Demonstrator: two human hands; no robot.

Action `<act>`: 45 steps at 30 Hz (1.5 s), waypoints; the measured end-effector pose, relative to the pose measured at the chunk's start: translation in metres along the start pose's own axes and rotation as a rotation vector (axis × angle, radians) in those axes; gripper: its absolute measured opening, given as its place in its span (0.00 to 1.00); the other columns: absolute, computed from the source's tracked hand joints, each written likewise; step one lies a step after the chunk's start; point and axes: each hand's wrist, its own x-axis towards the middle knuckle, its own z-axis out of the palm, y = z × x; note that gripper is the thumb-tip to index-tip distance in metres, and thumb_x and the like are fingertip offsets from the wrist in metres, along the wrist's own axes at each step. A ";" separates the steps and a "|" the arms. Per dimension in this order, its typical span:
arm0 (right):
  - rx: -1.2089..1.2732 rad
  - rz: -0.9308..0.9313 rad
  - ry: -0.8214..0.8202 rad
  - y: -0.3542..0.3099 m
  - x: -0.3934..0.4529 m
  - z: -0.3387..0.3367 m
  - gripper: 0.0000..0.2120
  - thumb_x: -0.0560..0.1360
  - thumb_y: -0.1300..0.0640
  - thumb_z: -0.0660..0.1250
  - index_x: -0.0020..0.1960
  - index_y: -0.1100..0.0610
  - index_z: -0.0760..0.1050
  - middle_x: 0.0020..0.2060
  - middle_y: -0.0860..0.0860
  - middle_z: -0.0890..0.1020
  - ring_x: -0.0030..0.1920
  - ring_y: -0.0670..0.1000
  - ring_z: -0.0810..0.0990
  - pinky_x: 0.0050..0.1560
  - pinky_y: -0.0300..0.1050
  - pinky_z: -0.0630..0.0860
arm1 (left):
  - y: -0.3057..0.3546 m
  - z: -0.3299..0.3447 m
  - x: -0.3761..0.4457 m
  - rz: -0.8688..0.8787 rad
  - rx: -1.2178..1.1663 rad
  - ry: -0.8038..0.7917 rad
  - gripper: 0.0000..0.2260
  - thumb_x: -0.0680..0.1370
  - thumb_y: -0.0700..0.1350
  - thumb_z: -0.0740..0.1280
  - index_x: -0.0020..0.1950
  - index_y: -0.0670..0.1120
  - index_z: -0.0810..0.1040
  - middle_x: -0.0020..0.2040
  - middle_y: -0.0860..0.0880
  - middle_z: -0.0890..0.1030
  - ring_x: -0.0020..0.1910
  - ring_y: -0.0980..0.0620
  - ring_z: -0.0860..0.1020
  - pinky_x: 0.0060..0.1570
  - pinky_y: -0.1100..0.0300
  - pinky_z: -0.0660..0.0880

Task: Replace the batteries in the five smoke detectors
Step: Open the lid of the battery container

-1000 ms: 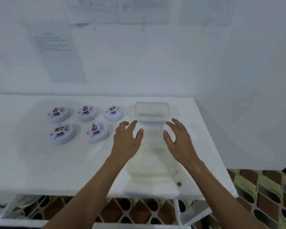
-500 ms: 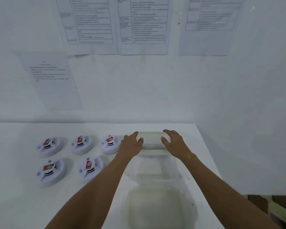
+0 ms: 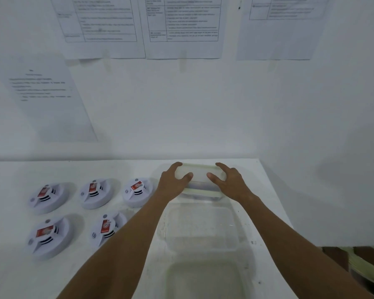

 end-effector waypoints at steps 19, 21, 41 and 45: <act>-0.103 -0.222 -0.075 0.003 0.011 0.003 0.24 0.80 0.49 0.64 0.75 0.50 0.66 0.75 0.51 0.67 0.76 0.51 0.62 0.73 0.41 0.56 | -0.017 -0.010 0.012 0.052 0.312 -0.240 0.55 0.52 0.80 0.66 0.75 0.60 0.57 0.69 0.47 0.69 0.68 0.45 0.70 0.63 0.50 0.72; -0.074 -0.203 -0.036 0.002 0.011 0.002 0.24 0.80 0.50 0.66 0.74 0.52 0.68 0.72 0.52 0.71 0.73 0.52 0.67 0.72 0.42 0.60 | -0.010 -0.015 0.017 0.125 0.437 -0.192 0.54 0.53 0.81 0.64 0.73 0.58 0.60 0.65 0.47 0.71 0.64 0.45 0.73 0.57 0.52 0.74; 0.252 -0.003 -0.034 -0.001 0.022 0.028 0.22 0.79 0.43 0.64 0.72 0.41 0.68 0.71 0.54 0.70 0.69 0.55 0.70 0.68 0.49 0.70 | 0.005 0.007 0.011 0.003 -0.160 -0.157 0.27 0.76 0.52 0.69 0.73 0.55 0.66 0.62 0.43 0.76 0.45 0.50 0.77 0.38 0.54 0.78; 0.272 -0.059 -0.037 -0.001 0.023 0.027 0.23 0.80 0.49 0.65 0.74 0.48 0.67 0.72 0.49 0.71 0.70 0.52 0.70 0.66 0.43 0.68 | 0.004 0.013 0.012 0.017 -0.224 -0.182 0.28 0.75 0.52 0.71 0.73 0.56 0.65 0.61 0.47 0.76 0.51 0.51 0.78 0.40 0.58 0.77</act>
